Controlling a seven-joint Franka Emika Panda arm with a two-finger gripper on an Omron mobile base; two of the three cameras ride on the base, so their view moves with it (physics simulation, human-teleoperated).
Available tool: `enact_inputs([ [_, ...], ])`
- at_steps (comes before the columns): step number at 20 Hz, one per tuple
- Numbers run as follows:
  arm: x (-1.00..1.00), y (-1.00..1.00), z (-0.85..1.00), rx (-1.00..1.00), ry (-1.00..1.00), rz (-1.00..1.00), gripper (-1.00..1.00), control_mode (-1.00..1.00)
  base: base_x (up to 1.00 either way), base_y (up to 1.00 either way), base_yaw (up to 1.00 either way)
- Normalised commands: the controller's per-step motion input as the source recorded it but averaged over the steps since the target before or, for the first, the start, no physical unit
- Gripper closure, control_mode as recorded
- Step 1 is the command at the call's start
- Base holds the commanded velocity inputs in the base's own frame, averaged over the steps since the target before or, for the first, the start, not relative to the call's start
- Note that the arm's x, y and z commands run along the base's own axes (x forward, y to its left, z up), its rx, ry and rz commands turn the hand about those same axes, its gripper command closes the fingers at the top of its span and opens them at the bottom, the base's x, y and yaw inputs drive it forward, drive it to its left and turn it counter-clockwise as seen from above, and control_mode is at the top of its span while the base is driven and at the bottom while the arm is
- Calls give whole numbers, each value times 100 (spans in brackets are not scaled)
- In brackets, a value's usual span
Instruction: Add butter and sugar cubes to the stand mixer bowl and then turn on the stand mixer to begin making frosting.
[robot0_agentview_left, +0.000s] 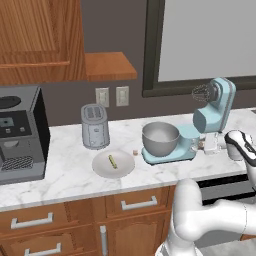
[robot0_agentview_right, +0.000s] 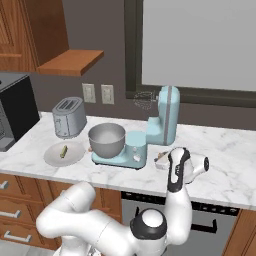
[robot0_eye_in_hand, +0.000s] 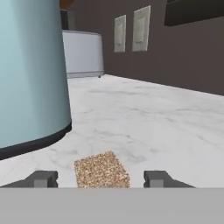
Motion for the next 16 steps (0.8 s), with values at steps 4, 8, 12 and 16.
enact_inputs([
  [4,0,-13,-22,0,0,0,100,-100,0,0,0],
  [8,-28,-19,-1,0,0,0,100,-100,0,0,0],
  [12,-55,-34,0,0,0,-3,100,-100,0,0,0],
  [16,-87,-32,5,0,-2,-5,100,-100,0,0,0],
])
